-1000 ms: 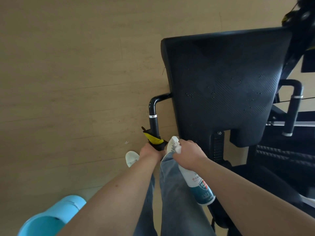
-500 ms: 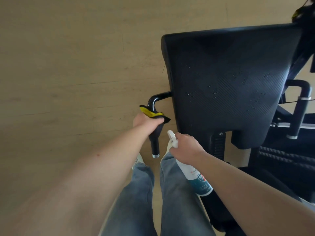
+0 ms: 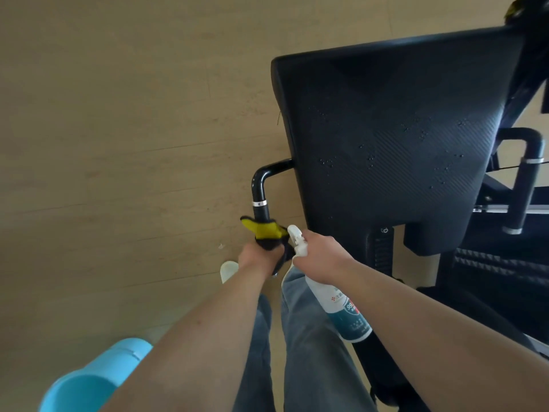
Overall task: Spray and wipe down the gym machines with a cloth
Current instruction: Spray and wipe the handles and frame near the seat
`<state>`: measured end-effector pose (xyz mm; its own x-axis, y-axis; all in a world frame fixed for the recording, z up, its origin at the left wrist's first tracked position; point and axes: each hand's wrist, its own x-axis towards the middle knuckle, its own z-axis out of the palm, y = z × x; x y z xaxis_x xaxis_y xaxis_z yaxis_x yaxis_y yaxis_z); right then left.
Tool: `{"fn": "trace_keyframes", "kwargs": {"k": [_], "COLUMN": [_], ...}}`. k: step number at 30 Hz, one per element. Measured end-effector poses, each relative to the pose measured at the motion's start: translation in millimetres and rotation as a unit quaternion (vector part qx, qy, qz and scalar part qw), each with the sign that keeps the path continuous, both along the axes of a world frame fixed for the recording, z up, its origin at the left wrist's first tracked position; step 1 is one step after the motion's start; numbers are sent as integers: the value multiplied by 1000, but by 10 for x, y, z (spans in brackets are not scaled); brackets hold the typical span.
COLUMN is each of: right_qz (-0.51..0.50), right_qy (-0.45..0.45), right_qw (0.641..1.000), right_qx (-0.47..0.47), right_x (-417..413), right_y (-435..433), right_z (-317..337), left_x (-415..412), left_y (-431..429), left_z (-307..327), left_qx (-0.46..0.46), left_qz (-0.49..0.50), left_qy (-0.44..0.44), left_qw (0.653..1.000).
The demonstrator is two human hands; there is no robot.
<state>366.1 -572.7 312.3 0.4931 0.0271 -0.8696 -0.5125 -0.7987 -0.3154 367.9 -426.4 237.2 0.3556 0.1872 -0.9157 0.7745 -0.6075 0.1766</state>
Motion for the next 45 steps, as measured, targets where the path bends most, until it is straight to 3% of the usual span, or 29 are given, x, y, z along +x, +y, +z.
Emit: {"fn": "trace_keyframes", "kwargs": {"k": [3,8,17,27,35,40,45], "right_qz": [21,4,13,11,-53,-158,-145], "right_qy": [8,16,12,-33,-106,-162,-215], "right_qw": [1000,1000,1000,999,993,973,965], "right_qx": [8,2,3,-15,8,43,39], "right_x": [-45,-114,-189,-70,-70,-143,-135], "right_y": [-30,-90,-28,18,258,386,496], "right_z": [21,-55,-46,348,1042,1566,2163], "left_x": [-394,-363,685,675,572,494,492], "left_y": [106,135,140,418,759,920,1017], "left_z": [-145,-121,261,734,1596,2147,2651], "left_qx": [-29,-54,-24,74,-32,-158,-261], "left_qz": [-9,-13,-34,-106,11,162,208], "left_qy": [69,31,-137,-246,-223,-186,-166], "left_qw": [997,998,990,961,974,956,928]}}
